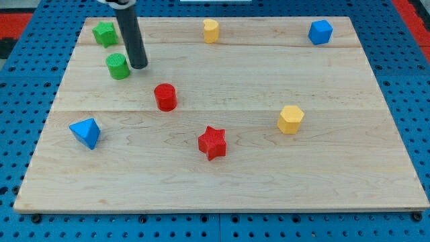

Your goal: Push the green circle into the green star

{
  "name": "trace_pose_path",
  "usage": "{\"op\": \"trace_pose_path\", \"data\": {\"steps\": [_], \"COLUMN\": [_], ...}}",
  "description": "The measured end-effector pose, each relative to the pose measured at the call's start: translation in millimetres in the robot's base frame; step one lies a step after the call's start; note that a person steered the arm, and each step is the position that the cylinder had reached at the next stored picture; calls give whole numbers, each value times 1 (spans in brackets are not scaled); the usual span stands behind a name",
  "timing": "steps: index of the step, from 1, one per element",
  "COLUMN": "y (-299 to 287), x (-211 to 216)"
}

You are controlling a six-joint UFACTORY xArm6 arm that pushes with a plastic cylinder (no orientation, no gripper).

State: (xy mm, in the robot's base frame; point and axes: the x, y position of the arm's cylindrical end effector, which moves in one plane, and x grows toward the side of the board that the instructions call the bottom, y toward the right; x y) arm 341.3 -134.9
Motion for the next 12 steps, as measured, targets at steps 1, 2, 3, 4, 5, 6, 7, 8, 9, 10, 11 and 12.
{"op": "trace_pose_path", "data": {"steps": [1,2,3,4,5,6,7,8,9,10,11,12], "y": [-8,-36,-59,-59,-40,-24,-30,-52,-70,-79,-80,-77], "x": [10,25,36,36,36,36,36,33,25,14,6,6]}}
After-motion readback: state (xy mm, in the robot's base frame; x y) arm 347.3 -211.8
